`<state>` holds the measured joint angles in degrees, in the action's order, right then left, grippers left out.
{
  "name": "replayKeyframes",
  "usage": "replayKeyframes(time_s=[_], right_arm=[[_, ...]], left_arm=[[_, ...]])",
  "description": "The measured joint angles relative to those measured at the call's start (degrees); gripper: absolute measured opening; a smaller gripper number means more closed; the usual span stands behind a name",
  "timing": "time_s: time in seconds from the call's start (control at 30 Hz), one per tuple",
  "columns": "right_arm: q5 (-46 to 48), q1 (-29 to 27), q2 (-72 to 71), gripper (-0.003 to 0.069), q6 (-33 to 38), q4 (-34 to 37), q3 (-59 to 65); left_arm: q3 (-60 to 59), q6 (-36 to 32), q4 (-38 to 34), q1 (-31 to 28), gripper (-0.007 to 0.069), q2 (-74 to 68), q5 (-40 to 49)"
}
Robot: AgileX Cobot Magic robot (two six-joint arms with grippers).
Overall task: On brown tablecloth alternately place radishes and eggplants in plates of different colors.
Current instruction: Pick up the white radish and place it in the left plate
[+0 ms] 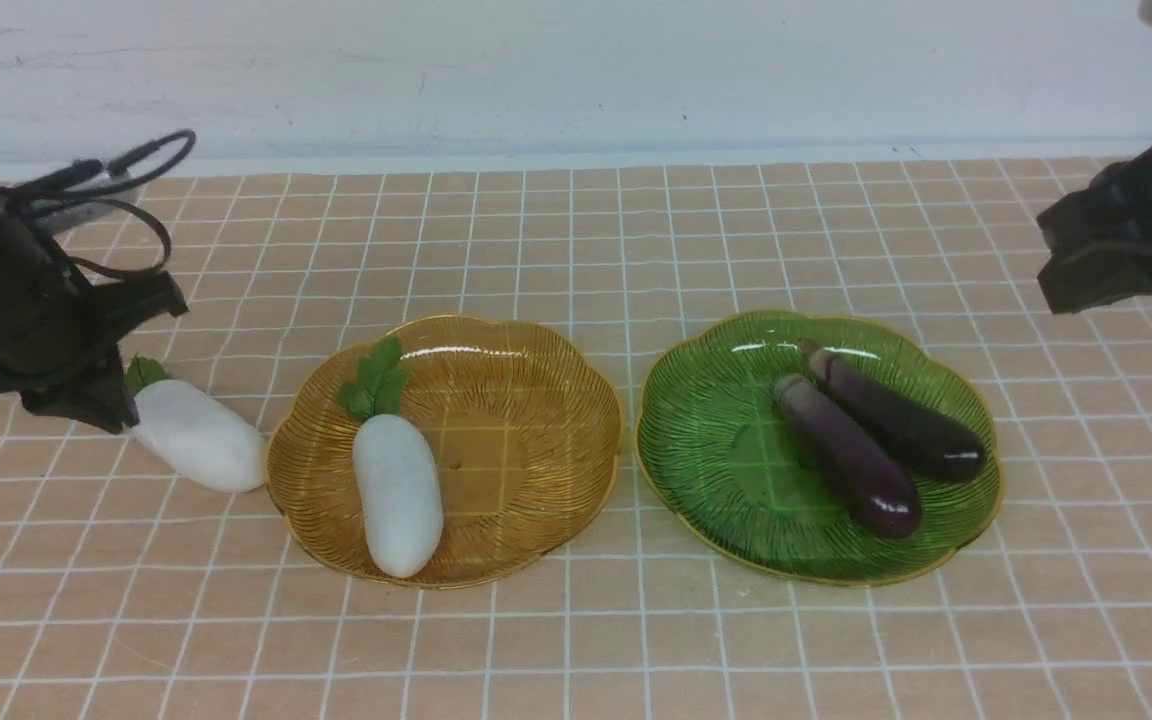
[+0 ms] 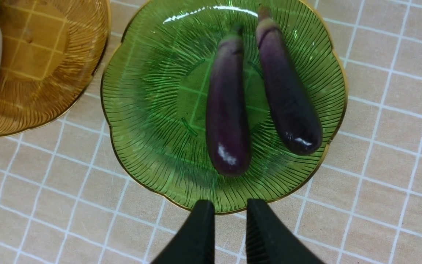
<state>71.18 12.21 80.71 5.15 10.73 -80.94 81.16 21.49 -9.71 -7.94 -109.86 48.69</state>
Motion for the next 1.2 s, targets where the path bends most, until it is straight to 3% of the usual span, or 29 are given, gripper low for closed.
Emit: replayKeyframes(time_s=[0.07,0.1,0.23,0.3,0.33,0.4,0.53,0.73,0.93,1.1,1.2], right_arm=[[0.0,0.0,0.0,0.0118,0.0,0.0,0.0],[0.0,0.0,0.0,0.0118,0.0,0.0,0.0],[-0.1,0.0,0.0,0.0118,0.0,0.0,0.0],[-0.2,0.0,0.0,0.0118,0.0,0.0,0.0],[-0.2,0.0,0.0,0.0118,0.0,0.0,0.0],[-0.2,0.0,0.0,0.0118,0.0,0.0,0.0],[0.3,0.0,0.0,0.0118,0.0,-0.4,0.0],[0.5,0.0,-0.3,0.0118,0.0,-2.2,0.0],[0.4,-0.1,-4.5,0.0118,-2.5,-3.3,1.2],[0.4,-0.1,-18.4,0.0118,-7.1,-7.4,16.2],[-1.5,-0.1,-32.2,0.0118,-10.0,-6.6,27.8]], left_arm=[[0.0,0.1,-0.7,0.0,0.0630,-1.9,-1.9],[0.0,0.3,-1.2,0.0,0.0655,-2.6,-2.4],[0.0,0.4,-4.3,0.0,0.0678,-5.3,-3.1],[0.0,0.1,-5.8,0.0,0.0608,-6.2,-3.1],[0.5,-0.5,-6.3,0.1,0.0517,-6.4,-2.6],[2.8,-2.9,-6.8,0.1,0.0407,-6.4,-0.9],[10.6,-9.4,-10.9,2.7,0.0375,-4.9,5.1],[16.2,-13.5,-11.5,17.0,0.0378,-3.7,8.9],[16.2,-13.5,-3.4,25.5,0.0465,-4.7,6.2],[16.2,-13.5,-1.5,26.6,0.0589,-6.1,10.0],[17.0,-13.8,-1.2,26.6,0.0598,-6.1,11.5]])
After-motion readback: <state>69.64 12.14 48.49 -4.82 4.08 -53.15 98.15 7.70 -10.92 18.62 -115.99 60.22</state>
